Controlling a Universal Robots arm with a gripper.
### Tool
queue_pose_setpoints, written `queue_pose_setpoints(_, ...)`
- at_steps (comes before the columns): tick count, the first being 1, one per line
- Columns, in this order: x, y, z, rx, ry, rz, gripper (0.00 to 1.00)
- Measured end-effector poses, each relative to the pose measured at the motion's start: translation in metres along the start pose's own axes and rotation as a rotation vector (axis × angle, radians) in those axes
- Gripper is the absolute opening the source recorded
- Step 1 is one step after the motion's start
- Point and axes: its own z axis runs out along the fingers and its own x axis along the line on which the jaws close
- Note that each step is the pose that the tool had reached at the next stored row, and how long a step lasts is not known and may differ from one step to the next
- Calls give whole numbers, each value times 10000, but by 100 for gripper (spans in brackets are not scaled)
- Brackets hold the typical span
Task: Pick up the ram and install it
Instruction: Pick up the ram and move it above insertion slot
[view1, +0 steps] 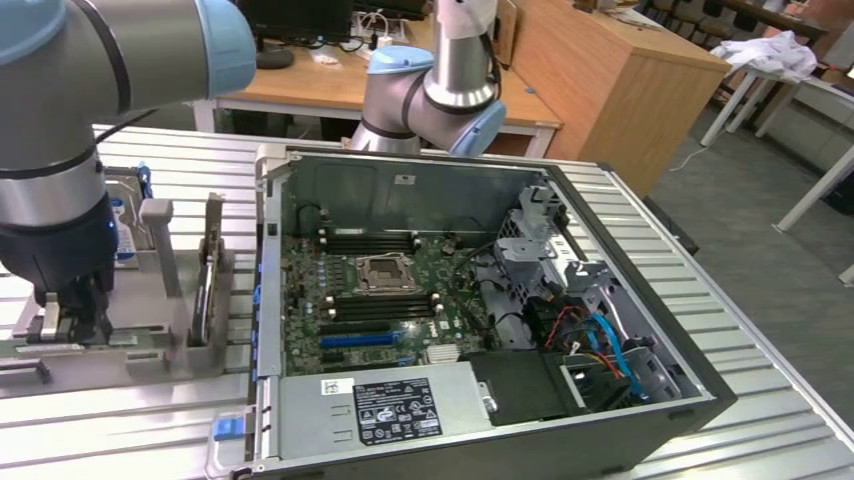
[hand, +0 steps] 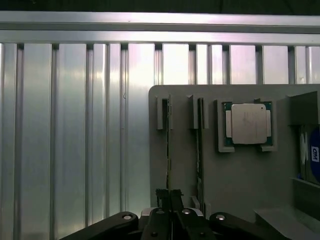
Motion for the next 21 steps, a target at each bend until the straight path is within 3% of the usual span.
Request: queue_pose_setpoints(21,-12,24,-525,0,1,0,12)
